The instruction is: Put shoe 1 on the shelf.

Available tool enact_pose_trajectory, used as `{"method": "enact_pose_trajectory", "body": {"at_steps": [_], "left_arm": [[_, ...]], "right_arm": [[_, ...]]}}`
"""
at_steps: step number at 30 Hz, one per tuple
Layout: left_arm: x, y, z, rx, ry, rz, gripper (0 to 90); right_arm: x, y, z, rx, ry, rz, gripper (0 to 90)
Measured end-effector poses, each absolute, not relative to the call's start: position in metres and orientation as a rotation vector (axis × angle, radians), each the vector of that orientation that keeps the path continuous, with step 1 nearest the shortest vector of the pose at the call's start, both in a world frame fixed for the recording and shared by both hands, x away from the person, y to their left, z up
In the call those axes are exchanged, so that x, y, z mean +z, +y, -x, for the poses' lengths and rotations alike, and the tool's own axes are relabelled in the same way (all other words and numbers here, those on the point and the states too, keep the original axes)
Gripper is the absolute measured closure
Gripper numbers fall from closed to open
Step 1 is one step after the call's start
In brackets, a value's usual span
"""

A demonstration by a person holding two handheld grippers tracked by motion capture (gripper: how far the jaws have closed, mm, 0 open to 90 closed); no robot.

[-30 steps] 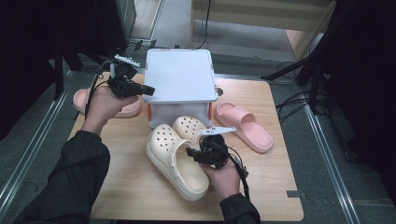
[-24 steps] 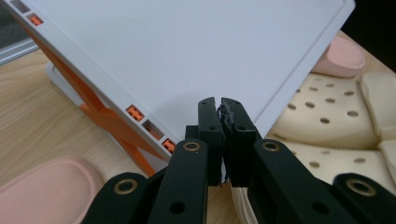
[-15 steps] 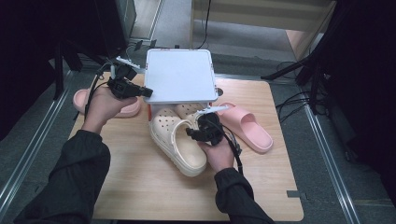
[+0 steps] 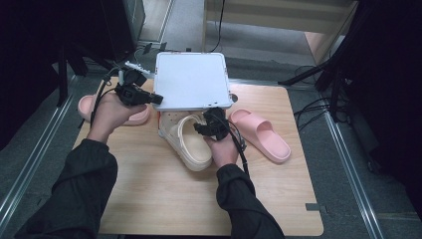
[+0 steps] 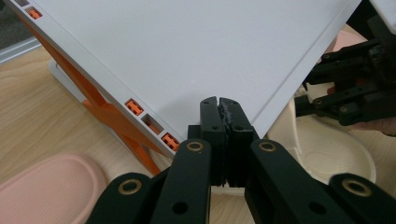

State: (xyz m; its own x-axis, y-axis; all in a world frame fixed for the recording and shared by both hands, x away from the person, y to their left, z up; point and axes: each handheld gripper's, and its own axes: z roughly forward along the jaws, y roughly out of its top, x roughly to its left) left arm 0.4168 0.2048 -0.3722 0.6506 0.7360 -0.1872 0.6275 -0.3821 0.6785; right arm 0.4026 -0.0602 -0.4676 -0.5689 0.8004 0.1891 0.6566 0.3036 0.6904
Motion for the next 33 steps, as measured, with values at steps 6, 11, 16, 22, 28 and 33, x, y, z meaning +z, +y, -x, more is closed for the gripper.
{"method": "enact_pose_trajectory", "body": {"at_steps": [6, 11, 16, 22, 28, 33], "left_arm": [[-0.373, 0.204, -0.416, 0.172, 1.050, -2.115, 89.0], [-0.373, 0.206, -0.417, 0.163, 1.051, -2.110, 89.0], [-0.373, 0.206, -0.417, 0.157, 1.049, -2.108, 89.2], [-0.374, 0.207, -0.417, 0.150, 1.049, -2.105, 89.1], [-0.373, 0.207, -0.416, 0.156, 1.050, -2.109, 89.1], [-0.373, 0.206, -0.415, 0.161, 1.052, -2.112, 89.0]], "right_arm": [[-0.471, -0.062, -0.408, 1.124, 2.320, -1.406, 66.2], [-0.473, -0.056, -0.407, 1.097, 2.303, -1.404, 66.2], [-0.477, -0.046, -0.407, 1.059, 2.260, -1.420, 66.0], [-0.482, -0.044, -0.408, 1.070, 2.237, -1.433, 65.3], [-0.480, -0.051, -0.405, 1.167, 2.243, -1.420, 58.6], [-0.472, -0.062, -0.399, 1.201, 2.253, -1.407, 57.2]]}}
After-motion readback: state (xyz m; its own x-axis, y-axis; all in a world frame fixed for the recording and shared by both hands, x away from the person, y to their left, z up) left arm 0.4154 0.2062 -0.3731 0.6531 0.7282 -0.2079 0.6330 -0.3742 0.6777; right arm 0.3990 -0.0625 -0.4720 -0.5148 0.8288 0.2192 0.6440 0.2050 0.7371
